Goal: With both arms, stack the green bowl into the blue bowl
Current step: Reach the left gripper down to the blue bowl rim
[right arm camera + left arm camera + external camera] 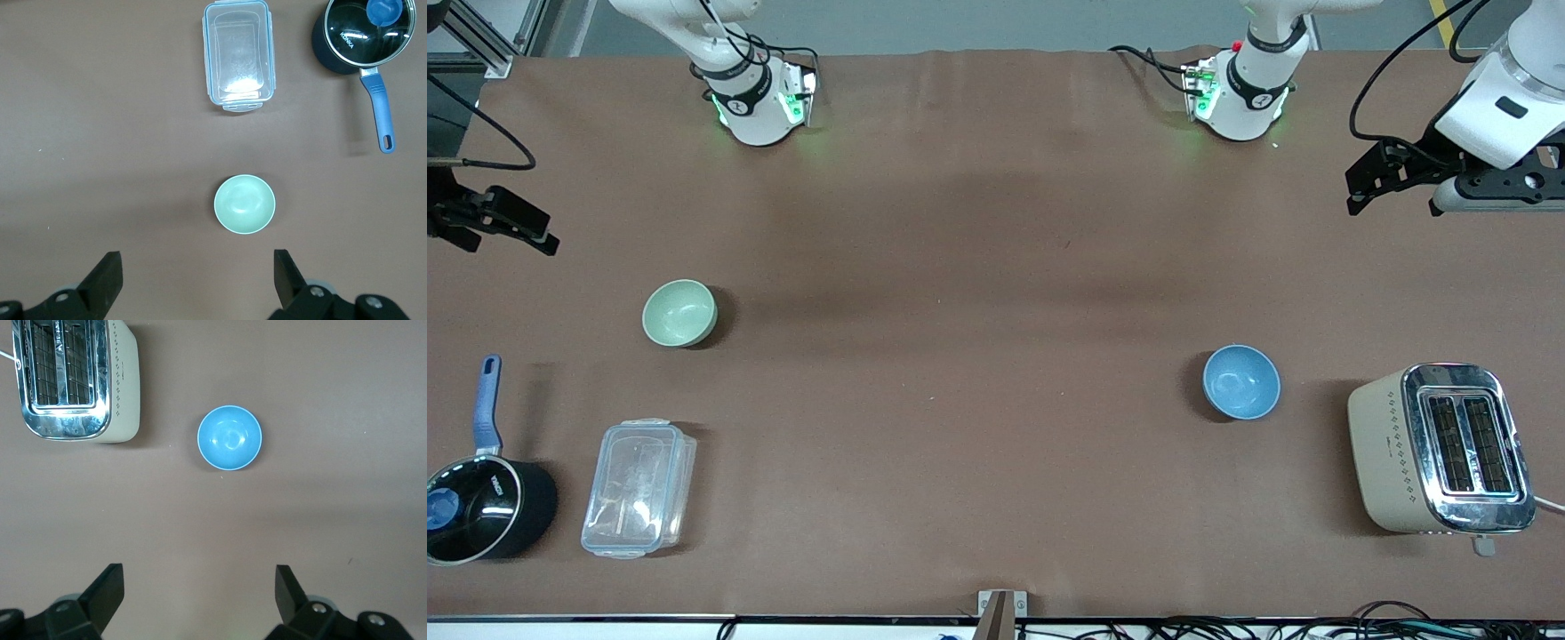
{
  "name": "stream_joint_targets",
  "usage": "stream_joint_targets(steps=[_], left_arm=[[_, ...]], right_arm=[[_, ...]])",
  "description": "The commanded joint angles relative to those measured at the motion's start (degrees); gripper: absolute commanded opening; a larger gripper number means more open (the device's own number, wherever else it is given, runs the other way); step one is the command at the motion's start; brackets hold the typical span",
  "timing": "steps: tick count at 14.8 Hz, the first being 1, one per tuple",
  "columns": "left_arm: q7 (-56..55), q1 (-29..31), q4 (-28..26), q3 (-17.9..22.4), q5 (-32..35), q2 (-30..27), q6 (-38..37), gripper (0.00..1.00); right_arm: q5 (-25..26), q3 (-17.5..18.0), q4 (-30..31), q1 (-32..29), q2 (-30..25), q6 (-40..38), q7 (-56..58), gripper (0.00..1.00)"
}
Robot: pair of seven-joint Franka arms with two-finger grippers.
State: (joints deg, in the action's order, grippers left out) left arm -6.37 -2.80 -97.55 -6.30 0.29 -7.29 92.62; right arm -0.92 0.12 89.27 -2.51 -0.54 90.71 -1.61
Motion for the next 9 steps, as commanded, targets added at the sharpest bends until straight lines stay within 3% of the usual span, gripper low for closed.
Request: stream_joint_targets(steps=[1,5,9], left_arm=[[1.36,0.07,1.92,0.06,0.15,0.87,-1.30,1.00],[1.27,0.07,5.25,0.06,0.24,4.81,-2.18,1.00],[0.30,-0.02,4.21,0.15,0.33,10.79,0.96,1.00]], right_arm=[[0.04,0.41,1.52,-1.01,-1.31,0.70,0.64,1.00],[0.04,0.41,1.52,-1.54,-1.30,0.70,1.78,1.00],[0.04,0.41,1.44,-1.63,-1.22,0.78,1.96,1.00]])
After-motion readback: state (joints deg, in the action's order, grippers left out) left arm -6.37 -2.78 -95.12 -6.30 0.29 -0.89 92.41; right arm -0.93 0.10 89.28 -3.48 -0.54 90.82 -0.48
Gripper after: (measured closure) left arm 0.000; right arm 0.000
